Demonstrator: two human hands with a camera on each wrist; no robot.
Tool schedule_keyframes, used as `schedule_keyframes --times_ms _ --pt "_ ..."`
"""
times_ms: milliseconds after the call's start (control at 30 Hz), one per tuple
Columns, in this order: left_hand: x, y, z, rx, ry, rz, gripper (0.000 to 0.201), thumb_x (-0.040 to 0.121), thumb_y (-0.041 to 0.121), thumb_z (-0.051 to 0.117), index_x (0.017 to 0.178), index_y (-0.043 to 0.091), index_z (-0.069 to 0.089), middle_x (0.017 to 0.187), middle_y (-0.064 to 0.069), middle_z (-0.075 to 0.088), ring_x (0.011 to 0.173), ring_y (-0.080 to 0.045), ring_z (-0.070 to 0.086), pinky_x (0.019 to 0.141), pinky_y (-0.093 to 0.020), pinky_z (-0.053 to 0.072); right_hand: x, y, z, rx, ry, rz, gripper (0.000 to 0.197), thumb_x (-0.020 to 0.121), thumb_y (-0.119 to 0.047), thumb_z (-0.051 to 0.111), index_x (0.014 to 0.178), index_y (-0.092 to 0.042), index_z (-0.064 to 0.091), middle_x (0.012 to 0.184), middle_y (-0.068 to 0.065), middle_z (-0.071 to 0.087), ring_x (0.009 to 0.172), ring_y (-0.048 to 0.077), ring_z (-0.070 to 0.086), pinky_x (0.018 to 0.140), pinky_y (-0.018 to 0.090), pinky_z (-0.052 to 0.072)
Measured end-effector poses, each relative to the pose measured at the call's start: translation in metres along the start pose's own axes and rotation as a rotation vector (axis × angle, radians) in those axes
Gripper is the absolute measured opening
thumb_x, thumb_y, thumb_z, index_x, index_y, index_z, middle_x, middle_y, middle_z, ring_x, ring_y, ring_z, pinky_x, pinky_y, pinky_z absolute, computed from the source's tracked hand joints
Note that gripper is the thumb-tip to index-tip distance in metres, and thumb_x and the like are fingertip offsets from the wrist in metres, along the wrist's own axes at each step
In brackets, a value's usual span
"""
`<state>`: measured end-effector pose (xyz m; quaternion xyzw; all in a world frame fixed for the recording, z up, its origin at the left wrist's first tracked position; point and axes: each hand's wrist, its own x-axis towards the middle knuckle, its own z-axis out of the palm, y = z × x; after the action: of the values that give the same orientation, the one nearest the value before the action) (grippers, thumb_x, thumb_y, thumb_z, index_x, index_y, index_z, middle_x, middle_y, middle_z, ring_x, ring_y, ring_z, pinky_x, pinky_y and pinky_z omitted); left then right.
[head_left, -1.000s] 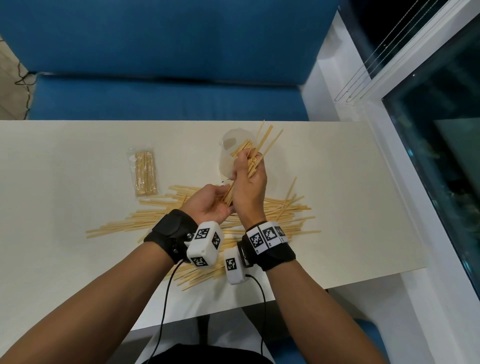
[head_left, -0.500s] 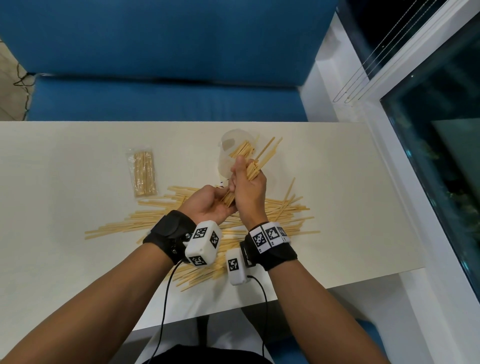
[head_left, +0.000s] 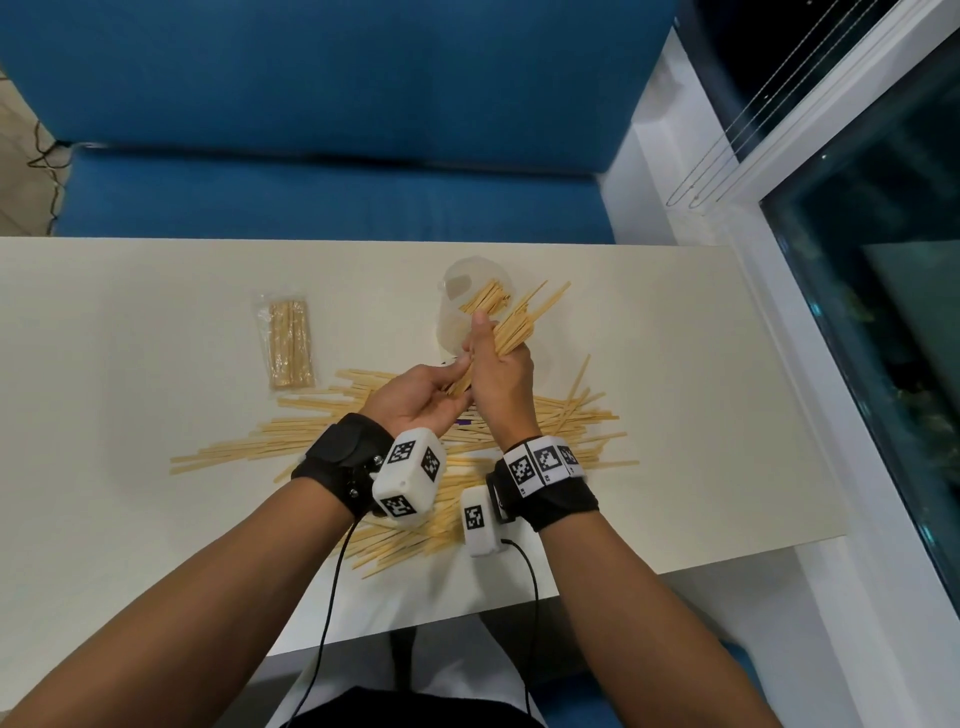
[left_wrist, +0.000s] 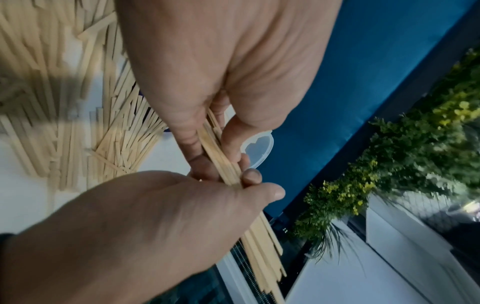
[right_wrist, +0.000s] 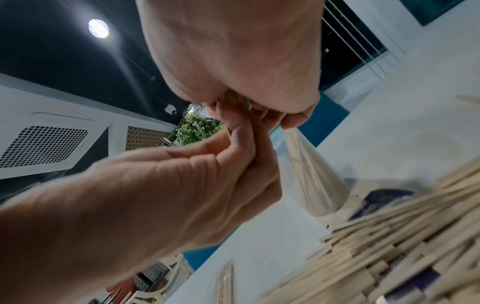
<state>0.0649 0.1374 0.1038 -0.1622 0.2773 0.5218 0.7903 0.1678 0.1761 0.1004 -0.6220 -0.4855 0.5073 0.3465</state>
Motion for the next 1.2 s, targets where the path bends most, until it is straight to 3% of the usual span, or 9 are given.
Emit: schedule_keyframes --times_ms 133,233,300,367,500,667,800,1033,1200 --pt "0.003 0.006 -0.001 -0.029 0.01 0.01 0.049 0.095 -0.004 0.057 0.143 -0.002 0.051 0.141 -0.021 0.058 0.133 -0.029 0.057 0.116 -0.038 0.041 0.008 -0.013 -0.017 -0.149 -0.181 -0.095 0.042 0.098 -0.056 0.058 0.094 -0.017 0.073 0.091 0.005 0.075 0.092 0.023 0.072 0.091 0.049 0.058" --pt "0.002 0.013 0.008 0.012 0.052 0.058 0.045 0.093 -0.004 0.06 0.137 -0.006 0.054 0.133 -0.021 0.062 0.122 -0.027 0.063 0.107 -0.037 0.05 0.02 -0.028 -0.031 -0.163 -0.343 0.0 0.031 0.093 -0.049 0.064 0.095 -0.021 0.075 0.092 -0.001 0.077 0.093 0.021 0.073 0.093 0.048 0.06" --pt "0.002 0.018 0.017 0.066 0.09 0.087 0.032 0.095 -0.002 0.059 0.127 -0.007 0.057 0.121 -0.022 0.066 0.107 -0.026 0.068 0.095 -0.036 0.057 0.03 -0.038 -0.037 -0.162 -0.388 -0.003 0.025 0.093 -0.044 0.065 0.092 -0.021 0.075 0.086 0.0 0.075 0.082 0.018 0.069 0.081 0.039 0.058" --pt "0.004 0.022 0.025 0.091 0.102 0.095 0.028 0.097 -0.001 0.058 0.125 -0.008 0.057 0.124 -0.023 0.064 0.105 -0.028 0.068 0.09 -0.036 0.059 0.037 -0.052 -0.038 -0.157 -0.374 -0.047 0.019 0.099 -0.031 0.065 0.092 -0.015 0.074 0.076 0.002 0.071 0.069 0.013 0.063 0.065 0.03 0.051" --pt "0.012 0.035 0.046 0.165 0.093 0.141 0.034 0.099 0.001 0.057 0.13 -0.012 0.053 0.13 -0.03 0.06 0.109 -0.032 0.07 0.096 -0.033 0.057 0.058 -0.08 -0.037 -0.197 -0.32 -0.126 0.014 0.097 -0.018 0.067 0.088 -0.01 0.075 0.068 0.01 0.069 0.058 0.019 0.061 0.052 0.028 0.046" --pt "0.021 0.06 0.074 0.316 0.038 0.247 0.034 0.103 0.01 0.054 0.128 -0.012 0.056 0.12 -0.024 0.065 0.102 -0.03 0.072 0.103 -0.038 0.054 0.085 -0.113 -0.039 -0.173 -0.253 -0.198 0.013 0.093 -0.019 0.071 0.089 -0.007 0.077 0.071 0.011 0.073 0.058 0.019 0.065 0.055 0.032 0.052" --pt "0.034 0.076 0.073 0.566 0.237 0.384 0.028 0.104 0.013 0.053 0.126 -0.002 0.059 0.106 -0.016 0.072 0.103 -0.028 0.074 0.097 -0.039 0.058 0.108 -0.116 -0.043 -0.176 -0.181 -0.197 0.016 0.093 -0.022 0.071 0.092 -0.007 0.076 0.07 0.005 0.072 0.058 0.016 0.066 0.059 0.033 0.055" --pt "0.049 0.082 0.051 1.035 0.491 0.517 0.029 0.101 0.015 0.055 0.128 0.011 0.059 0.123 -0.01 0.063 0.108 -0.025 0.063 0.081 -0.033 0.053 0.125 -0.069 -0.023 -0.338 -0.106 -0.11 0.019 0.094 -0.032 0.067 0.087 -0.016 0.076 0.086 0.003 0.076 0.081 0.023 0.075 0.081 0.046 0.064" --pt "0.059 0.078 0.039 1.557 0.429 0.533 0.081 0.084 0.007 0.077 0.152 0.023 0.037 0.153 -0.006 0.041 0.135 -0.025 0.044 0.105 -0.041 0.046 0.125 -0.043 0.0 -0.459 -0.125 -0.085 0.023 0.095 -0.031 0.065 0.091 -0.011 0.075 0.088 0.004 0.074 0.08 0.02 0.074 0.077 0.043 0.065"
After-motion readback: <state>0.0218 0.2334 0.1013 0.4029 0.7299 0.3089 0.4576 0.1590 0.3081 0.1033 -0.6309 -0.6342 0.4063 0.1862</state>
